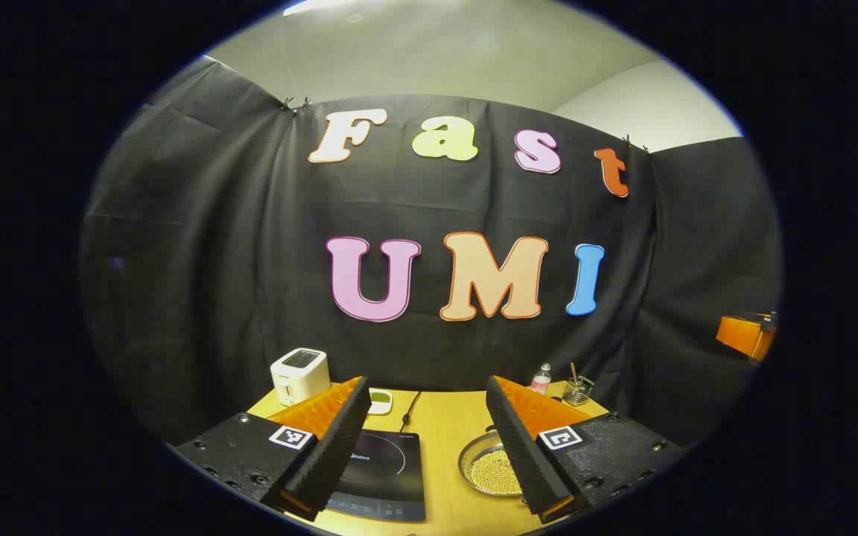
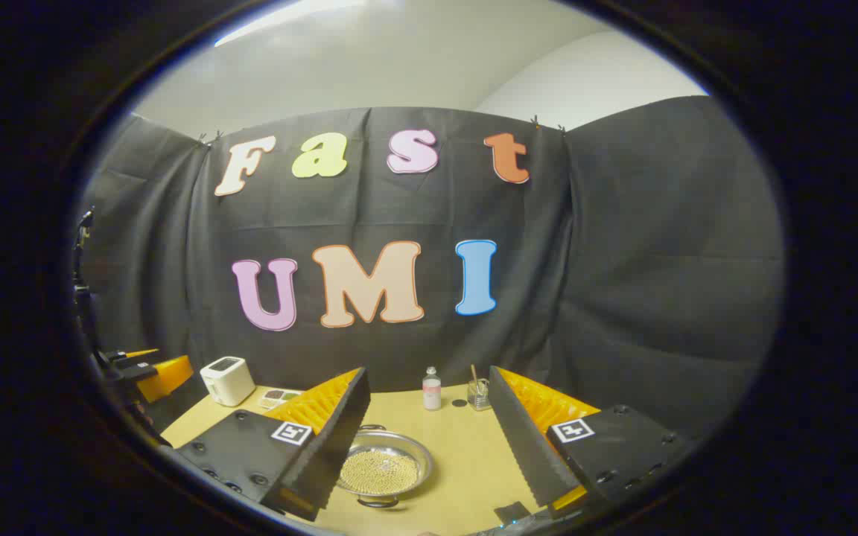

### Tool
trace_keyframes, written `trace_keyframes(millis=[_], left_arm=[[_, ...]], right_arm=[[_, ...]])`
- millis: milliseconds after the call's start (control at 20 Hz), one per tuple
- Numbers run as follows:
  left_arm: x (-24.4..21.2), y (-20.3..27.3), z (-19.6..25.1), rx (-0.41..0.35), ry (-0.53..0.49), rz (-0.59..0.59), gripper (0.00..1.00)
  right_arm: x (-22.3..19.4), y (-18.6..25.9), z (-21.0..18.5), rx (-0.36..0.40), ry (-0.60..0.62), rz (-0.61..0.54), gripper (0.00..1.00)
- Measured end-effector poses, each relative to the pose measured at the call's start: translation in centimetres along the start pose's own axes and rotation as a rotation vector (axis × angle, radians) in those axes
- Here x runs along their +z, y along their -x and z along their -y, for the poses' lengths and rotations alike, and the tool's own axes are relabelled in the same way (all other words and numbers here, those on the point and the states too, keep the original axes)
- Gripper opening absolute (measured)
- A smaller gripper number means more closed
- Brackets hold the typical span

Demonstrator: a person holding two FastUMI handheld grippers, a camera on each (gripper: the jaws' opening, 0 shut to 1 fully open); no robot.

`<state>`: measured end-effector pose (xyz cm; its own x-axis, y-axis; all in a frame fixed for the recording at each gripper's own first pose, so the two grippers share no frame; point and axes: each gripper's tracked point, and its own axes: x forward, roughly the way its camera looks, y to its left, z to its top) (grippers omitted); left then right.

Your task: First push the handle of the pot to place it horizontally, then grasp the pot with both hands and set it on the induction cooktop.

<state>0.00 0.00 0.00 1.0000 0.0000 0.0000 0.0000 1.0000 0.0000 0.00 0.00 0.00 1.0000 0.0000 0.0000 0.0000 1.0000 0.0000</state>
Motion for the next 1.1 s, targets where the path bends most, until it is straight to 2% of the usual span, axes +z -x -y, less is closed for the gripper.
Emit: trace_keyframes(millis=[50, 150, 350, 400, 500, 550, 600, 900, 950, 1000, 1100], left_arm=[[-0.2, -0.2, 0.0, -0.012, 0.004, -0.006, 0.91], [-0.1, -0.7, 0.3, -0.04, 0.009, -0.001, 0.95], [0.4, -1.6, 0.1, -0.047, -0.019, 0.013, 0.95], [0.5, -1.8, 0.1, -0.048, -0.026, 0.015, 0.91], [0.4, -2.0, 0.4, -0.057, -0.032, 0.015, 0.95], [0.3, -2.2, 0.5, -0.06, -0.031, 0.011, 0.91], [0.2, -2.2, 0.5, -0.063, -0.029, 0.007, 0.95], [-0.4, -2.5, -0.8, -0.034, -0.039, -0.004, 0.95], [-0.4, -2.5, -1.0, -0.028, -0.04, -0.001, 0.99], [-0.3, -2.5, -1.2, -0.024, -0.04, -0.001, 0.91], [-0.4, -2.5, -1.5, -0.019, -0.036, -0.002, 0.91]], right_arm=[[-0.1, 0.0, -0.1, -0.004, -0.004, 0.003, 0.97], [0.0, -0.2, -0.2, -0.014, -0.006, 0.009, 0.97], [0.0, -0.8, -0.5, -0.026, -0.006, 0.015, 0.97], [0.0, -1.1, -0.6, -0.027, -0.009, 0.013, 0.97], [0.0, -1.6, -0.7, -0.029, -0.01, 0.012, 0.97], [-0.1, -1.7, -0.6, -0.031, -0.009, 0.011, 0.97], [-0.1, -1.8, -0.7, -0.031, -0.008, 0.011, 0.97], [-0.4, -2.2, -0.9, -0.035, -0.005, 0.009, 0.97], [-0.6, -2.3, -1.1, -0.035, -0.007, 0.006, 0.97], [-0.7, -2.3, -1.3, -0.033, -0.009, 0.004, 0.97], [-0.9, -2.5, -1.9, -0.028, -0.009, 0.002, 0.97]])
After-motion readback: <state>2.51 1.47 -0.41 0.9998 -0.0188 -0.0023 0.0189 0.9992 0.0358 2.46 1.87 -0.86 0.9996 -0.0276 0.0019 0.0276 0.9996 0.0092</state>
